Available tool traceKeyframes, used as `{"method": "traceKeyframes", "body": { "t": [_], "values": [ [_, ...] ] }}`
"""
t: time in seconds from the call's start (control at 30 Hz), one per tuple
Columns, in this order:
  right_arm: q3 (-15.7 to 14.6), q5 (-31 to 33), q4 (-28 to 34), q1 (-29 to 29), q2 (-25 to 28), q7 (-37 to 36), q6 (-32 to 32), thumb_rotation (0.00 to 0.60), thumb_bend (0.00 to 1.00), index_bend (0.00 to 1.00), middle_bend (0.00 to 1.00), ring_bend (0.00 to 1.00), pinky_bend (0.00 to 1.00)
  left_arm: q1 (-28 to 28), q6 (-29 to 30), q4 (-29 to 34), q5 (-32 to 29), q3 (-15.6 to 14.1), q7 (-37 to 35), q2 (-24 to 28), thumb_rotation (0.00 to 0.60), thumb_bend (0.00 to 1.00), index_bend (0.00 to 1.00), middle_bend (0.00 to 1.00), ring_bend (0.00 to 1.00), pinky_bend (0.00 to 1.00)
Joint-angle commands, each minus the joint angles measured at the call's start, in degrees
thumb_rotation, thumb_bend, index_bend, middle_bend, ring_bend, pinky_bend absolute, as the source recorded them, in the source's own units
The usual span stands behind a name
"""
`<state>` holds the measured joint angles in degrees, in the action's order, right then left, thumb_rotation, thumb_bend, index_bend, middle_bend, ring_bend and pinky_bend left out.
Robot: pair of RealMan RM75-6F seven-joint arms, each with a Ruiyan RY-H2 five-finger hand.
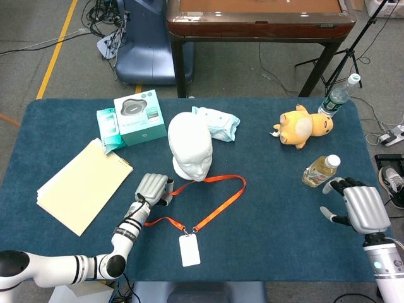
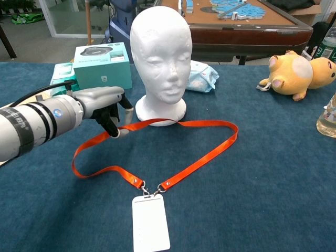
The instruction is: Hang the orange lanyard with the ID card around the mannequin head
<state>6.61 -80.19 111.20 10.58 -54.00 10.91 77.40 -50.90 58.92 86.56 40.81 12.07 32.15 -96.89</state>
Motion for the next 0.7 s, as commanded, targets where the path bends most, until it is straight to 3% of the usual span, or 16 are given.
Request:
{"method": "traceKeyframes", "body": {
  "t": [0.03, 0.7],
  "values": [
    [0.74, 1.78, 1.29, 1.67, -2.27, 4.02, -1.11, 0.600, 0.20, 0.49, 0.44, 0.36, 0.47, 0.31, 0.20, 0.32, 0.61, -0.16, -0.46, 0.19, 0.600, 0.36, 0.61, 1.00, 1.00, 1.00],
    [6.73, 19.11, 2.89, 13.09, -13.31, 21.98, -6.46, 0.600, 0.20, 0.49, 0.44, 0.36, 0.47, 1.00, 2.48, 0.90, 1.49, 0.13, 0.62, -0.54, 0.600, 0.36, 0.61, 1.00, 1.00, 1.00]
  ]
}}
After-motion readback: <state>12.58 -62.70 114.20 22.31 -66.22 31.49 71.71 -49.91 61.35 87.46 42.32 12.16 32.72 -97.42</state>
